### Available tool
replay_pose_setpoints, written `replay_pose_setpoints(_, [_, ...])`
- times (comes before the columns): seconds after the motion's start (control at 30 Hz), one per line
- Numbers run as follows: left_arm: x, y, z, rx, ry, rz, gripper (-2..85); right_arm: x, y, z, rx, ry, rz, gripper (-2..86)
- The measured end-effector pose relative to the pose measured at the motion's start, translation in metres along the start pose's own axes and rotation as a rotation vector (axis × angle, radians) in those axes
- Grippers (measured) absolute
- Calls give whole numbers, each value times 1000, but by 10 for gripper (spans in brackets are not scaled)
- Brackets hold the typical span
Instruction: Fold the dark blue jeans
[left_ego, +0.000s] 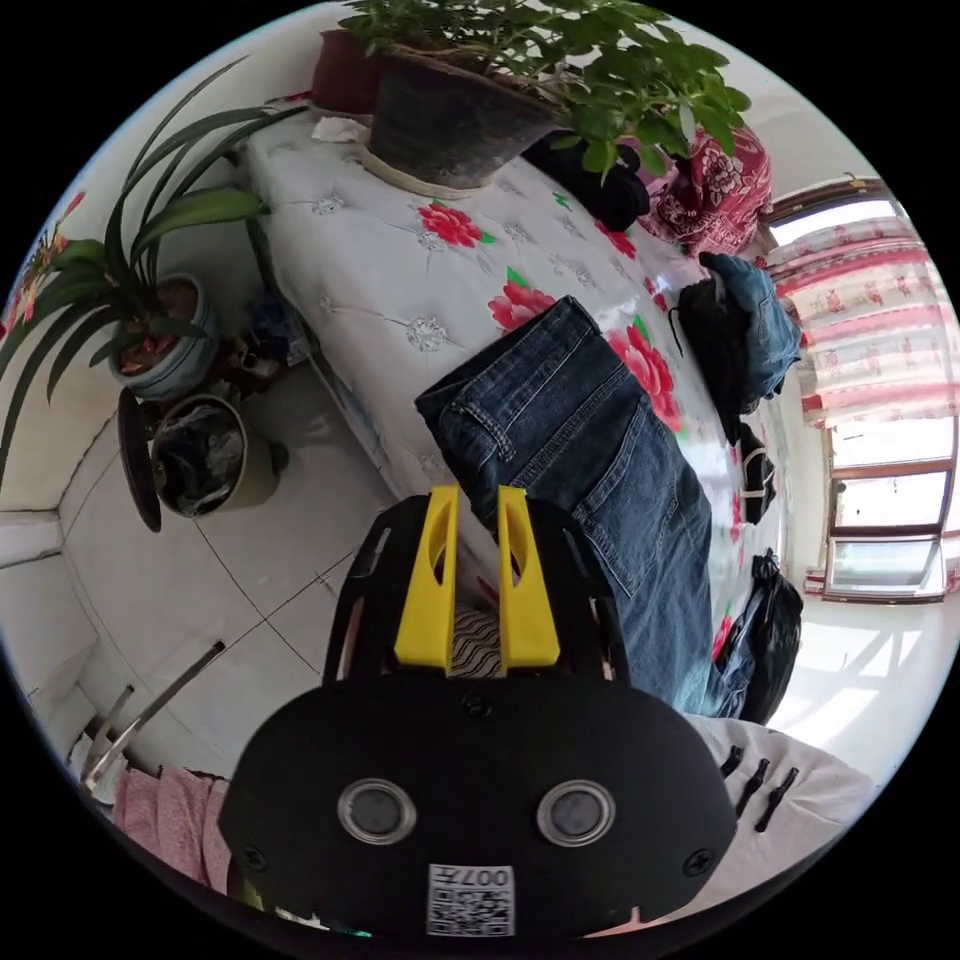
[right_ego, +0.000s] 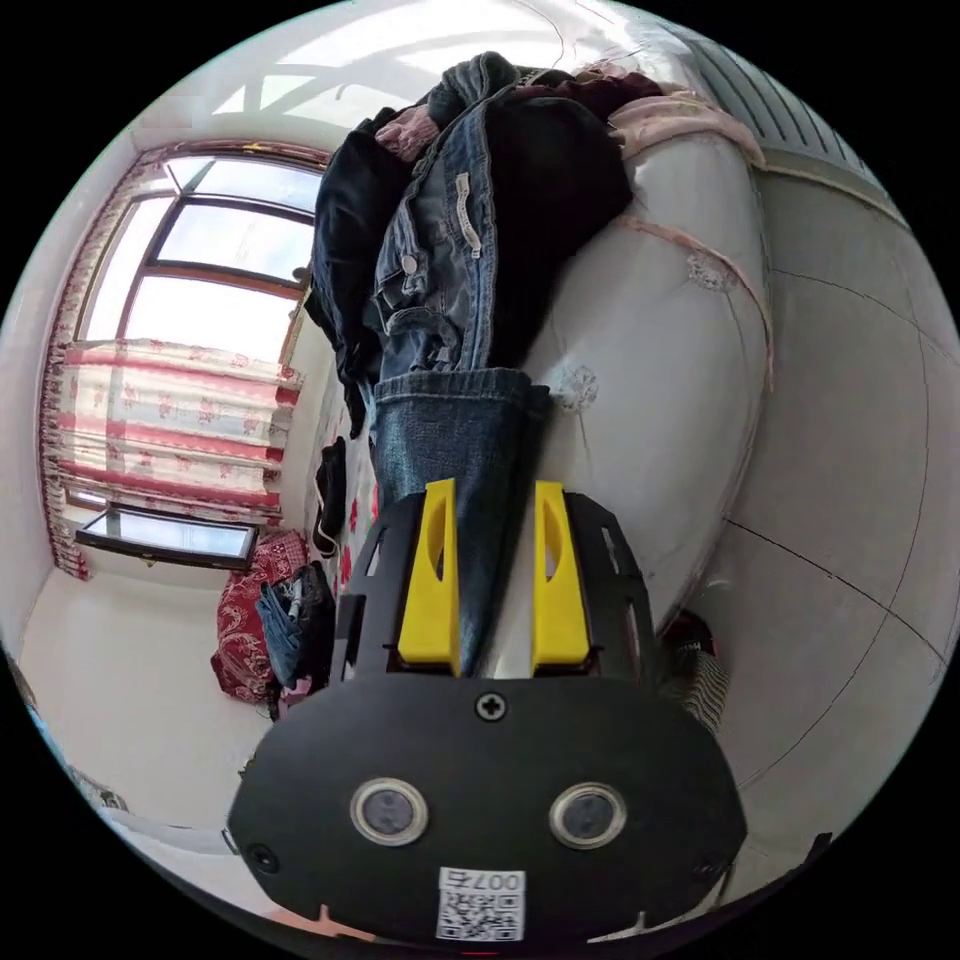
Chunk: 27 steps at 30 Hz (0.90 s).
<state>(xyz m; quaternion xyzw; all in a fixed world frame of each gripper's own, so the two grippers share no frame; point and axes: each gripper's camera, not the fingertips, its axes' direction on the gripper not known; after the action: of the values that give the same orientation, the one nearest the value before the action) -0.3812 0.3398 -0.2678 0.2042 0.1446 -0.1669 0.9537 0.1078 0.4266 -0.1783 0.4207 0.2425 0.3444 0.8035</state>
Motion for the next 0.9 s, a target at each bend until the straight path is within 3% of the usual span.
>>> replay_pose_setpoints(0.13, [-37, 7, 2, 10, 58, -67, 86, -11, 15, 14, -11, -41, 84, 14])
replay_pose_setpoints(0.23, [-66, 9, 2, 54, 141, -109, 92, -75, 35, 24, -41, -81, -127, 3])
replay_pose_setpoints(0.37, [-99, 6, 15, 89, 254, -140, 104, -217, 111, 51, -174, -149, -621, 0])
replay_pose_setpoints(0.5, [-116, -4, 39, 103, 344, -130, 119, -336, 279, 87, -427, -257, -1223, 0])
replay_pose_setpoints(0.63, [-131, -15, 64, 98, 374, -139, 131, -352, 443, 137, -769, -284, -1572, 0])
replay_pose_setpoints(0.67, [-137, -19, 72, 95, 382, -152, 134, -339, 493, 163, -935, -251, -1630, 1])
replay_pose_setpoints(0.77, [-151, -28, 91, 91, 411, -172, 130, -280, 596, 232, -1324, 48, -1699, 2])
replay_pose_setpoints(0.8, [-155, -31, 97, 97, 427, -179, 124, -262, 618, 242, -1351, 141, -1746, 2])
replay_pose_setpoints(0.9, [-166, -38, 112, 102, 452, -210, 108, -257, 629, 239, -1286, 164, -1811, 3])
